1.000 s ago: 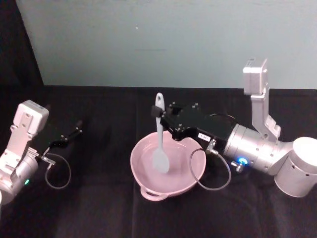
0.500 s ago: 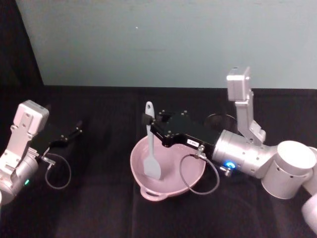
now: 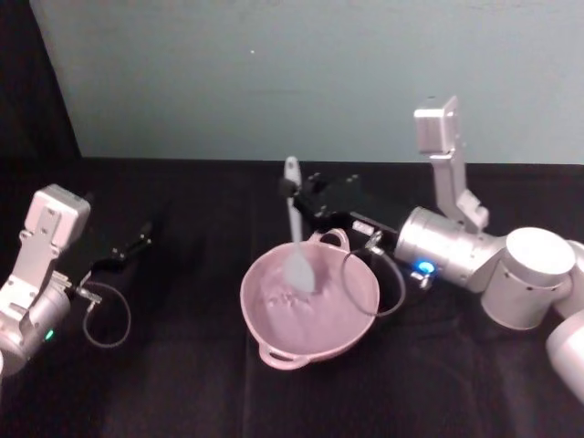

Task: Use the one hand to pick up the spoon and stir the clear water in the bowl.

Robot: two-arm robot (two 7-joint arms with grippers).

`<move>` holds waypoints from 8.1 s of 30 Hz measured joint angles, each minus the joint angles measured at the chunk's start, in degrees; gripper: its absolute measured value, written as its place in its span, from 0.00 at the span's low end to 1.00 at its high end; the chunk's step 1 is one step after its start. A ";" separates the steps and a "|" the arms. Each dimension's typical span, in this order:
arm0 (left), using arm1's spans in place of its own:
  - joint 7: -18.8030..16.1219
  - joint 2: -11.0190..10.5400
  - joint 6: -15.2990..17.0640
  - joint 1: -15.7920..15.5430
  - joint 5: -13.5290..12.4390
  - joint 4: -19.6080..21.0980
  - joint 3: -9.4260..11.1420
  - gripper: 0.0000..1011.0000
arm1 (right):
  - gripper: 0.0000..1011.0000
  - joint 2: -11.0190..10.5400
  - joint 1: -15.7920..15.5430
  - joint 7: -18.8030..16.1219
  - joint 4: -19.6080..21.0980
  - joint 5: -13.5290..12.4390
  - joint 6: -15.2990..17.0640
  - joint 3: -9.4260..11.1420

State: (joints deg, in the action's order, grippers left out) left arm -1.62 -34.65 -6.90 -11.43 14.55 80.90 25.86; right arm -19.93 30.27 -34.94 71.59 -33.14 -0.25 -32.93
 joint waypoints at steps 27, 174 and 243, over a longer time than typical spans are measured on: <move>0.00 0.00 0.00 0.00 0.00 0.00 0.00 0.99 | 0.12 -5.32 -6.19 -1.95 11.14 -3.68 5.50 0.62; 0.00 0.00 0.00 0.00 0.00 0.00 0.00 0.99 | 0.12 -4.63 -3.16 -0.50 8.12 -2.20 5.32 -0.22; 0.00 0.00 0.00 0.00 0.00 0.00 0.00 0.99 | 0.12 1.49 -0.34 0.23 2.33 0.23 2.73 -1.01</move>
State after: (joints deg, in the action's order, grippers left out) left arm -1.62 -34.65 -6.91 -11.43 14.55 80.90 25.86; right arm -18.44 29.93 -34.71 73.92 -32.91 2.48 -33.94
